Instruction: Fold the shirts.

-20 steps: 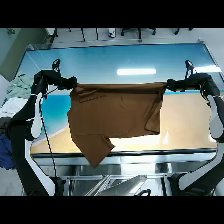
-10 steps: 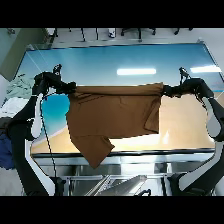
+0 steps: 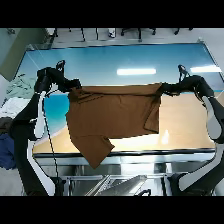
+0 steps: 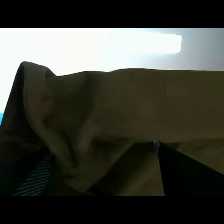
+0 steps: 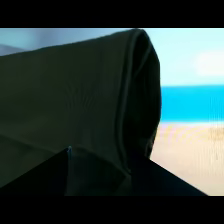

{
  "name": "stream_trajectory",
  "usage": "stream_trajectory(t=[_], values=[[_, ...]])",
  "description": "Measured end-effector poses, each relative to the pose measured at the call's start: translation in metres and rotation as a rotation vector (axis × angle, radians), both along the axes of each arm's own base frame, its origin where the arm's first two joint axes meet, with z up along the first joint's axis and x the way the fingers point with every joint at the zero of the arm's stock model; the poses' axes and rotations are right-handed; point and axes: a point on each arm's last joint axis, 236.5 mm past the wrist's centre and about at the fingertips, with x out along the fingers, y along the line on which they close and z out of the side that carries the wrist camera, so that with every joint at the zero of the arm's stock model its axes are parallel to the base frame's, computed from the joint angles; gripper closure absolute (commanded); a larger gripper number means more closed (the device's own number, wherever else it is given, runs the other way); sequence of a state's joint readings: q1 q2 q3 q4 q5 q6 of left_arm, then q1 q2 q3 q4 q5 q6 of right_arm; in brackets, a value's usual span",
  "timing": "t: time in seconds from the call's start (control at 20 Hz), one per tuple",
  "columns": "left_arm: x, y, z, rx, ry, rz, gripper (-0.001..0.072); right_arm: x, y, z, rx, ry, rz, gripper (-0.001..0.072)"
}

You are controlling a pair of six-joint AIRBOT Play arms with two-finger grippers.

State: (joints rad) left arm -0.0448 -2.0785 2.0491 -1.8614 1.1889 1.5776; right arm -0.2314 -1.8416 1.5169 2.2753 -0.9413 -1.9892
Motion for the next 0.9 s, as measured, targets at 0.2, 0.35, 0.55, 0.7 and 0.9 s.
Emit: stream_trajectory(t=[0.2, 0.35, 0.55, 0.7, 0.9], values=[[-0.028, 0.011, 0.057, -0.008, 0.015, 0.013, 0.0003, -0.033, -0.009, 0.05, 0.007, 0.036, 0.02, 0.0159], [-0.086, 0.024, 0.066, -0.009, 0.14, 0.037, 0.0003, -0.097, -0.004, 0.042, 0.01, 0.196, 0.046, 0.0158], [-0.206, 0.024, 0.032, -0.013, 0.397, 0.076, 0.0003, -0.178, 0.018, 0.011, 0.043, 0.349, 0.071, 0.0021], [-0.304, 0.014, 0.003, -0.021, 0.57, 0.094, 0.0003, -0.22, 0.03, -0.008, 0.061, 0.422, 0.083, 0.0021], [-0.39, -0.016, -0.024, -0.114, 0.662, 0.121, 0.0003, -0.237, 0.036, -0.019, 0.058, 0.442, 0.088, 0.0021]])
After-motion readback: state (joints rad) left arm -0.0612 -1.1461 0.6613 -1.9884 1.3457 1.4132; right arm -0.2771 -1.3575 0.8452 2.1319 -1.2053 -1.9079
